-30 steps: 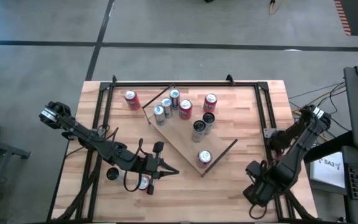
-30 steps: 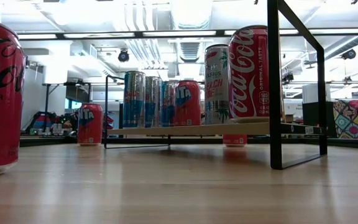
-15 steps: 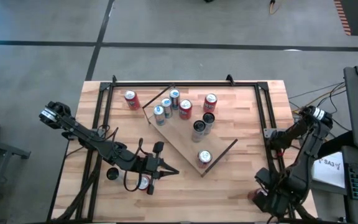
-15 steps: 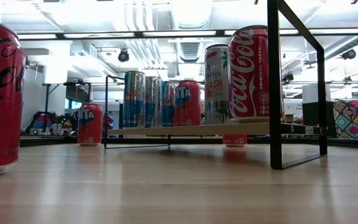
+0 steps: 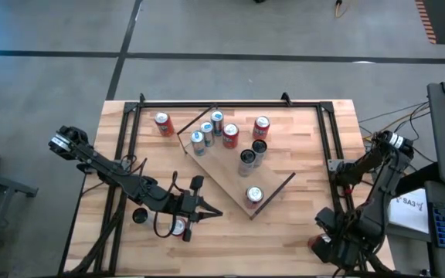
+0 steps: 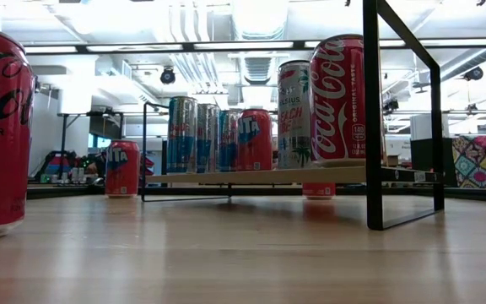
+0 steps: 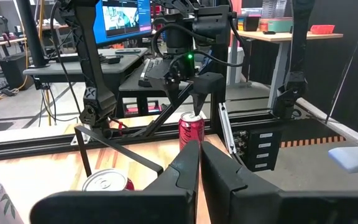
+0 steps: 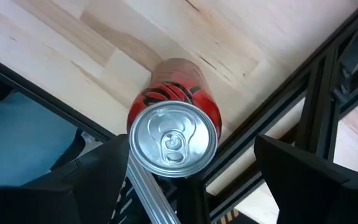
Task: Place canned beverage on shelf
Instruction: Put the right soda can on the shelf
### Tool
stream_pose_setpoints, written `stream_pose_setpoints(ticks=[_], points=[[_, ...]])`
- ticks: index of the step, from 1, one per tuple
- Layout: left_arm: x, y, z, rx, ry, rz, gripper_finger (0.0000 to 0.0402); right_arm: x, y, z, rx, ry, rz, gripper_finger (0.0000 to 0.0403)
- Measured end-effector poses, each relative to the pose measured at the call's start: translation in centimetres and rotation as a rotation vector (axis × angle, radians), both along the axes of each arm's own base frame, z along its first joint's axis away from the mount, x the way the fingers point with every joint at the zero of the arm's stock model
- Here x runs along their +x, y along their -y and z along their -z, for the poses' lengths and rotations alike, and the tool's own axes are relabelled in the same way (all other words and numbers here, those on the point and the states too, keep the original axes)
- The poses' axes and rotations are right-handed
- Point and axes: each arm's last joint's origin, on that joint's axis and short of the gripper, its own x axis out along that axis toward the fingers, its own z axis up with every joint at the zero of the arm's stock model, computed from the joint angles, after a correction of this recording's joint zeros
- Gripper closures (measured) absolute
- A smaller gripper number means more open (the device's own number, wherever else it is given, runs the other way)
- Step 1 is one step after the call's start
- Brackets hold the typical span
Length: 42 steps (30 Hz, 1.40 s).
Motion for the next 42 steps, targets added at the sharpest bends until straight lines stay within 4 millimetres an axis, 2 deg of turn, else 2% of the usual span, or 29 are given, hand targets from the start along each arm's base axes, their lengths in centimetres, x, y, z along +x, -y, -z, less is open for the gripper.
stream_pose_setpoints(ticks=[9,18,42], points=[[0.0,0.0,0.0,0.000,-0.001,0.000,0.0402,0.1,0.2,0.0,-0.031,0.018,0.097,0.0075],[0.0,0.0,0.0,0.001,-0.002,0.000,0.0402,-0.1,-0.1,0.2,-0.034,0.028,0.132,0.0058],[0.0,0.0,0.1,0.003,-0.005,0.000,0.0402,1.5,-3.0,4.6,-0.096,-0.054,0.160,0.0060]])
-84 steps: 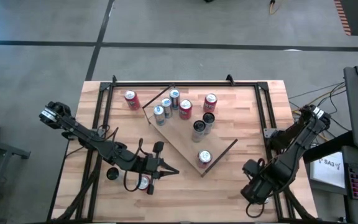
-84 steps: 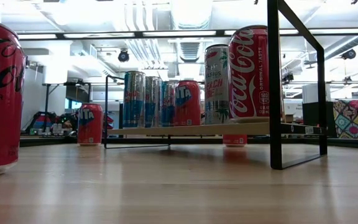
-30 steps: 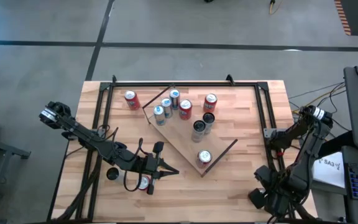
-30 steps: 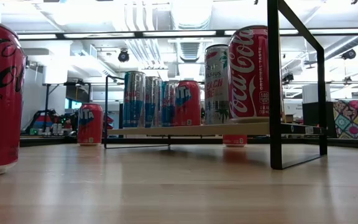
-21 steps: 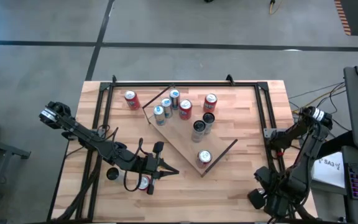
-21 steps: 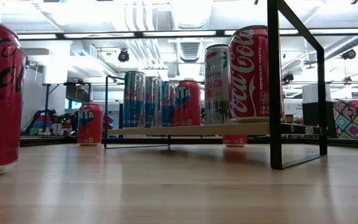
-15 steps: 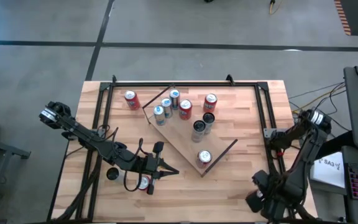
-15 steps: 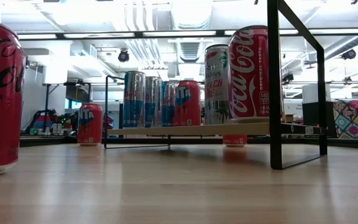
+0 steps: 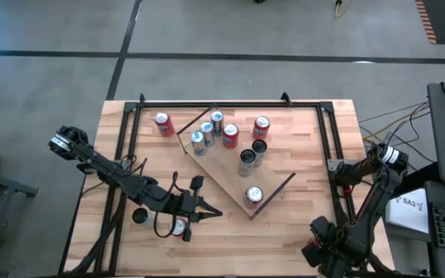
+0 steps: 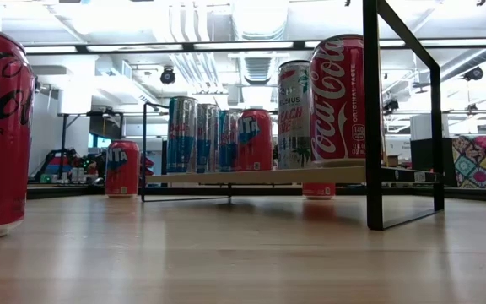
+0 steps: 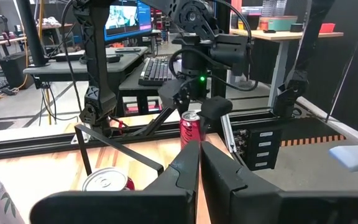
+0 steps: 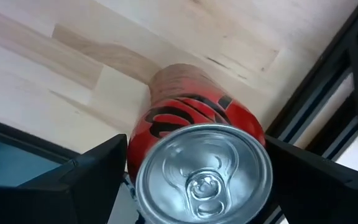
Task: Place canned beverage on shelf
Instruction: Put the right soda can on the shelf
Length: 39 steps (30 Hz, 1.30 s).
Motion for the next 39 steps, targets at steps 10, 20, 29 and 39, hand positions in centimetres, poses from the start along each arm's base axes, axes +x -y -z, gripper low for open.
stream_pose_setpoints(ticks=[10,20,29,39], points=[[0.0,0.0,-0.1,0.007,0.007,0.001,0.0402,0.4,-0.2,1.1,-0.045,-0.016,0.004,0.0093],[-0.2,0.0,-0.4,0.085,0.026,0.008,0.0402,0.1,0.8,-1.4,-0.111,0.043,-0.008,0.0109],[-1.5,-0.8,-2.4,0.137,0.100,0.006,0.0402,0.9,1.1,-5.4,-0.234,0.324,-0.060,0.0106],[-3.0,-1.7,-4.3,0.156,0.143,0.003,0.0402,1.9,0.7,-9.1,-0.297,0.587,-0.216,0.0106]])
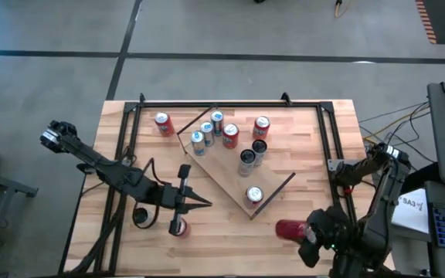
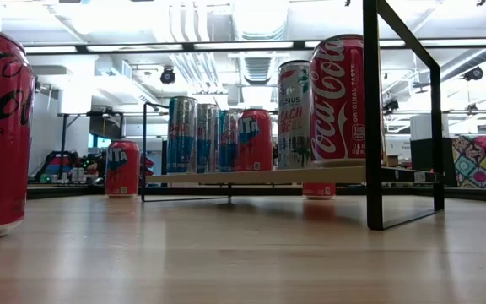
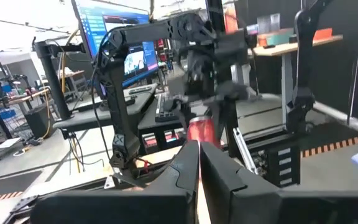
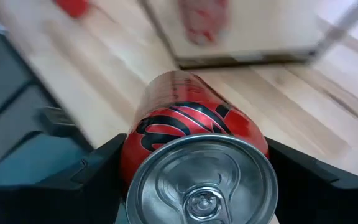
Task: Place canned beverage on shelf
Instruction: Put the right soda can on the shelf
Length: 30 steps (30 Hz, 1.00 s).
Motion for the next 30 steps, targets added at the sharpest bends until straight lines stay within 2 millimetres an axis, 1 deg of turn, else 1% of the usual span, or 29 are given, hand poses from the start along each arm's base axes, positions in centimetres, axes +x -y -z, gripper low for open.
stream_pose_setpoints(ticks=[5,8,11,13,17,23,26,30], points=[[-0.3,-0.2,-0.2,0.029,-0.003,-0.012,0.0402,0.9,-1.0,-2.2,0.003,0.161,-0.136,0.0106],[-0.2,-0.2,0.2,0.044,-0.029,-0.020,0.0402,1.6,-1.6,-3.4,-0.014,0.261,-0.208,0.0106],[0.0,-0.1,0.8,0.063,-0.060,-0.024,0.0402,2.8,-1.6,-4.4,-0.037,0.325,-0.255,0.0106],[0.1,0.0,0.9,0.072,-0.063,-0.025,0.0402,3.7,-1.2,-4.8,-0.074,0.344,-0.281,0.0106],[0.1,0.0,1.1,0.086,-0.061,-0.025,0.0402,5.7,0.2,-5.4,-0.131,0.325,-0.329,0.0106],[-0.2,-0.1,2.5,0.104,-0.086,-0.020,0.0402,9.0,3.0,-6.3,-0.183,0.295,-0.401,0.0106],[-0.9,-0.2,3.0,0.082,-0.059,-0.013,0.0402,10.5,4.8,-6.6,-0.199,0.269,-0.416,0.0106],[-2.4,-0.6,2.3,0.034,0.042,0.001,0.0402,12.3,7.3,-6.6,-0.198,0.227,-0.431,0.0106]])
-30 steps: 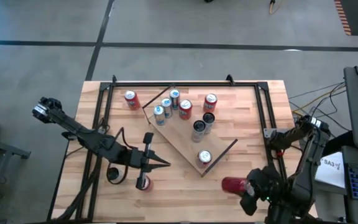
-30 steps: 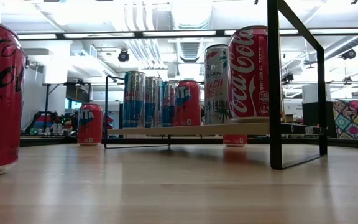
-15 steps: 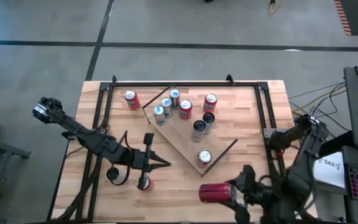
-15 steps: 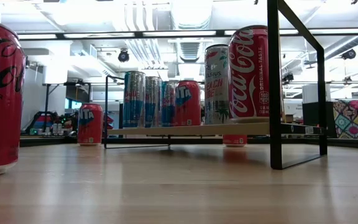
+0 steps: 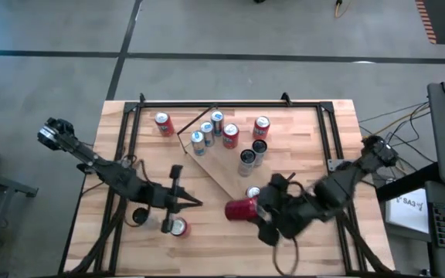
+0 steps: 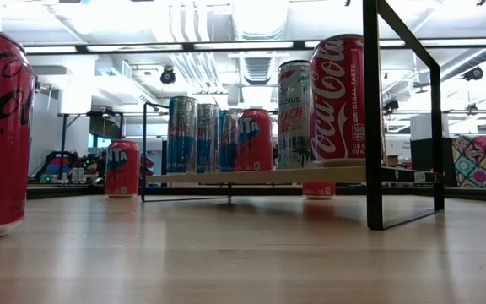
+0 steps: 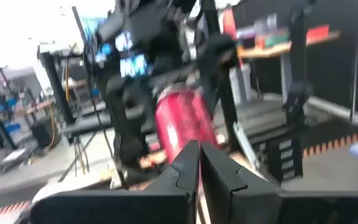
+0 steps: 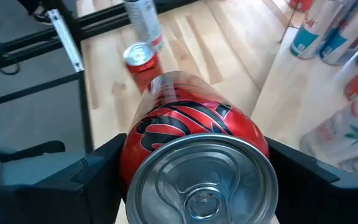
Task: Place canned beverage on shelf
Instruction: Put the right soda can on the shelf
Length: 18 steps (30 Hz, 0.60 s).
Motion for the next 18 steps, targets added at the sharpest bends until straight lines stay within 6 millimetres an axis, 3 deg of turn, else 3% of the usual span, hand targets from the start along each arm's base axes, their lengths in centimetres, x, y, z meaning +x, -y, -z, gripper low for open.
stream_pose_setpoints(ticks=[4,18], points=[[-1.6,-1.1,-0.9,-0.034,0.050,-0.002,0.0402,1.6,2.4,0.2,-0.025,-0.024,0.005,0.0106],[-6.1,-4.0,-1.1,-0.080,0.177,-0.061,0.0402,7.1,8.4,2.8,-0.039,-0.117,-0.032,0.0106]])
